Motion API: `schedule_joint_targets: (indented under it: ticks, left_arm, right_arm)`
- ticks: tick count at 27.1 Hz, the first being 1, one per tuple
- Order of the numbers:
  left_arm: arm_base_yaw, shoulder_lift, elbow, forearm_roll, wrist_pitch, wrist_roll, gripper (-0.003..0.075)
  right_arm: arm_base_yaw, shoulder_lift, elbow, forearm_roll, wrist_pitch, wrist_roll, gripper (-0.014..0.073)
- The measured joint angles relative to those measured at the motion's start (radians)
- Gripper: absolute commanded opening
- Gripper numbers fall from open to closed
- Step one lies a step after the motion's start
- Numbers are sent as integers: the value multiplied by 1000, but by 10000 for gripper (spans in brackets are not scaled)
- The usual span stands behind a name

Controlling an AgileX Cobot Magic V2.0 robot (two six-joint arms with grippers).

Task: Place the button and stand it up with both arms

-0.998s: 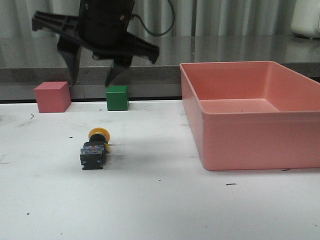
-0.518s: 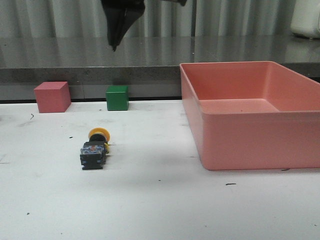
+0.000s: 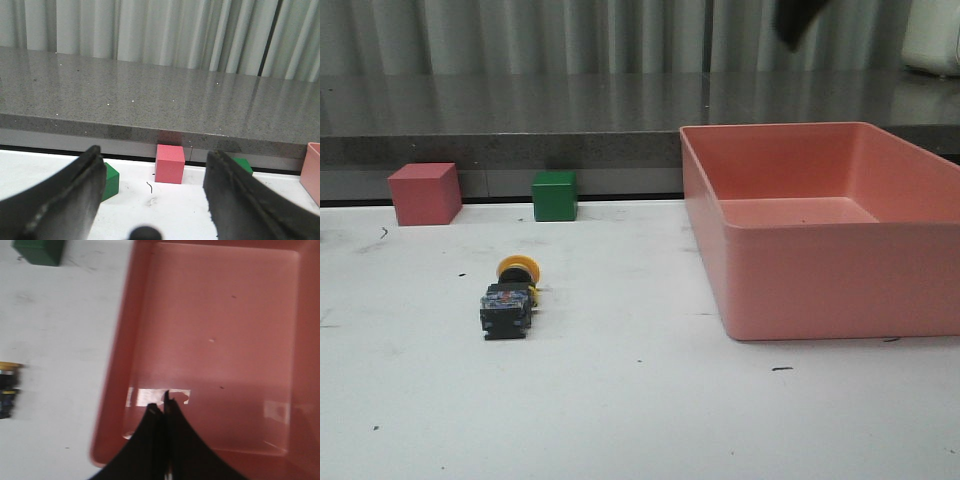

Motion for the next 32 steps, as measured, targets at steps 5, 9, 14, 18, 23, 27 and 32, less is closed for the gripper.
schedule_joint_targets:
  ticks: [5, 9, 14, 18, 23, 27, 32]
  left_arm:
    - [0, 0, 0, 0, 0, 0, 417]
    - [0, 0, 0, 0, 0, 0, 417]
    - [0, 0, 0, 0, 0, 0, 417]
    - [0, 0, 0, 0, 0, 0, 417]
    - [0, 0, 0, 0, 0, 0, 417]
    - [0, 0, 0, 0, 0, 0, 417]
    - [0, 0, 0, 0, 0, 0, 417]
  right_arm:
    - [-127, -206, 202, -5, -37, -42, -62]
    - [-166, -368, 356, -17, -74, -56, -62]
    - [-166, -578, 565, -49, -155, -61, -62]
    - [-166, -791, 748, -122, -229, -61, -62]
    - [-166, -1082, 923, -162, -303, -61, -62]
    - [-166, -1253, 991, -169, -342, -61, -62]
    - [-166, -1331, 1001, -170, -357, -61, -62]
